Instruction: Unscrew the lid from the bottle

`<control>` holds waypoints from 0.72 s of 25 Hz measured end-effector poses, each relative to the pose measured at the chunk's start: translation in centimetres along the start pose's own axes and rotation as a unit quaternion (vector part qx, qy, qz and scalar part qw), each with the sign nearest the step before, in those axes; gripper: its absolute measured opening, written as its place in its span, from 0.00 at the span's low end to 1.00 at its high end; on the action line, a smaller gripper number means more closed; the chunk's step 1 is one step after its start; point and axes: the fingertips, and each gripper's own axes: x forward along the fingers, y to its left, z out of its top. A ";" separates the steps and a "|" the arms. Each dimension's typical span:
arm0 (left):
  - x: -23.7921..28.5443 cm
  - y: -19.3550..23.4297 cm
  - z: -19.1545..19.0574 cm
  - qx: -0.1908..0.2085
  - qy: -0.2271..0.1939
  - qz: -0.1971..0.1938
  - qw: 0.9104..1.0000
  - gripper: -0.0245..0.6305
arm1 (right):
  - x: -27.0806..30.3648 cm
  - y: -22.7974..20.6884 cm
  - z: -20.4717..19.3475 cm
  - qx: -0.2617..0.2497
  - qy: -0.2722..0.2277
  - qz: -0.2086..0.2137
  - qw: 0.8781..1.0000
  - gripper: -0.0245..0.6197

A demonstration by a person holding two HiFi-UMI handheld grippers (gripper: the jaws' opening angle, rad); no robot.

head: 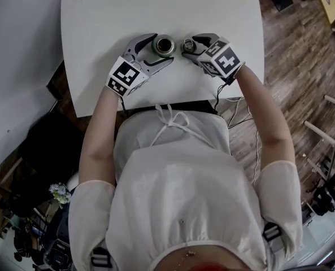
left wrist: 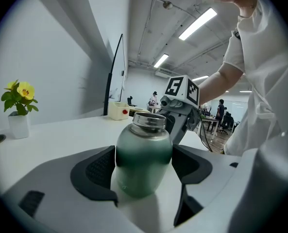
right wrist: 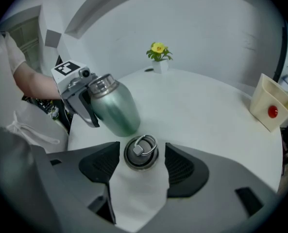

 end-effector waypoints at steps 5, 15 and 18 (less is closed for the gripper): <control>-2.1 0.1 1.1 -0.004 -0.015 0.043 0.999 0.60 | -2.6 0.5 1.4 -0.012 -0.037 -0.017 0.999 0.54; -9.9 -0.7 11.7 0.047 -0.097 0.148 0.983 0.60 | -13.3 1.8 9.6 -0.047 -0.235 -0.124 0.963 0.35; -12.6 -0.5 15.3 0.052 -0.139 0.174 0.973 0.41 | -16.6 2.5 12.8 -0.047 -0.302 -0.146 0.941 0.25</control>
